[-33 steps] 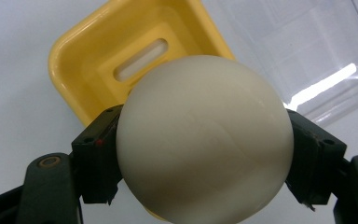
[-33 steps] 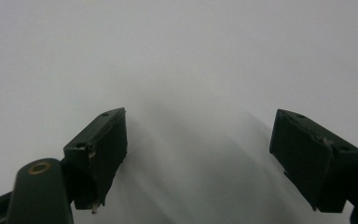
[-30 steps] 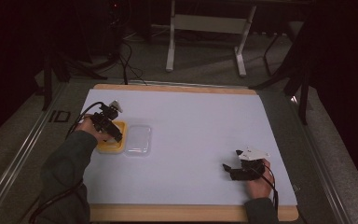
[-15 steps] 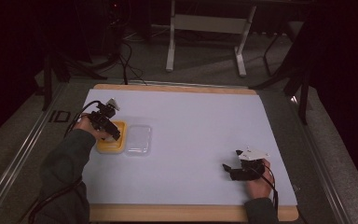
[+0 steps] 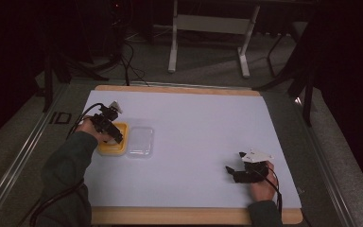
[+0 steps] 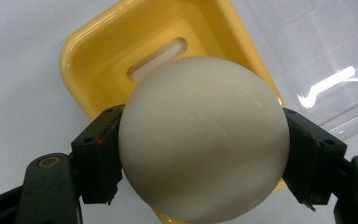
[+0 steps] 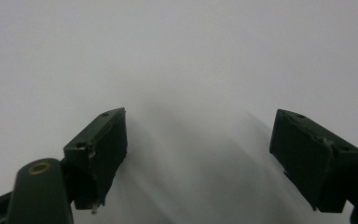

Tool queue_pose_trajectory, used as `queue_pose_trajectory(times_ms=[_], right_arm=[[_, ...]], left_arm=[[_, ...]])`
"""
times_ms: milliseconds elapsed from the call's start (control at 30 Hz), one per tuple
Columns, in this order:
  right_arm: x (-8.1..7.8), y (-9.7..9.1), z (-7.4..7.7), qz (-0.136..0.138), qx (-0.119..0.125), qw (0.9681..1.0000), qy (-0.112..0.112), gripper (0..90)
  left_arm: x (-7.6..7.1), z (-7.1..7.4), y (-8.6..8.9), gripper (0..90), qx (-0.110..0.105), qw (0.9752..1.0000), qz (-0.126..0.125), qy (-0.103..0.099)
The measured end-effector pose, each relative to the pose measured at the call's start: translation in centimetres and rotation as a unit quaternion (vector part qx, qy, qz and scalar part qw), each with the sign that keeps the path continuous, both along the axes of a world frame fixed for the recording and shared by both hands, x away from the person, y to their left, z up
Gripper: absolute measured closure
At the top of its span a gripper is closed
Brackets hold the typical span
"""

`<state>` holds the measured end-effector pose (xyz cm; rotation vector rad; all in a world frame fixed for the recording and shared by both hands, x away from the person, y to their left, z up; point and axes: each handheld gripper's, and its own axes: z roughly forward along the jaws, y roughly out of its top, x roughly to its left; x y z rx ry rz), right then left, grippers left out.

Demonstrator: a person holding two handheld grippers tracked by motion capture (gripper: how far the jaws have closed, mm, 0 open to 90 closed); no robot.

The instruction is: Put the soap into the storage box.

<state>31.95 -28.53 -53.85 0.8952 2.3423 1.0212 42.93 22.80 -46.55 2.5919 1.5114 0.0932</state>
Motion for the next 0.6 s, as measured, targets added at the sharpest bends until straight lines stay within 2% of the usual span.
queue_pose_trajectory(times_ms=[333, 367, 400, 467, 600], right_arm=[[0.0, 0.0, 0.0, 0.000, 0.000, 1.0000, 0.000, 18.7], [0.0, 0.0, 0.0, 0.000, 0.000, 1.0000, 0.000, 18.7], [0.0, 0.0, 0.0, 0.001, 0.000, 1.0000, 0.000, 18.7], [0.0, 0.0, 0.0, 0.001, -0.002, 1.0000, 0.000, 18.7], [0.0, 0.1, 0.0, 0.003, -0.005, 1.0000, 0.000, 18.7]], left_arm=[[0.2, -0.3, -0.5, 24.7, 0.015, 0.9998, -0.011, 0.001], [0.1, -0.3, -0.5, 24.5, 0.015, 0.9997, -0.016, -0.009], [-0.1, -0.2, -0.5, 23.0, 0.017, 0.9991, -0.026, -0.029], [-0.1, 0.1, -0.4, 13.3, 0.010, 0.9993, -0.017, -0.031], [-0.3, 0.8, -0.1, 12.9, -0.002, 0.9989, -0.021, -0.041]])
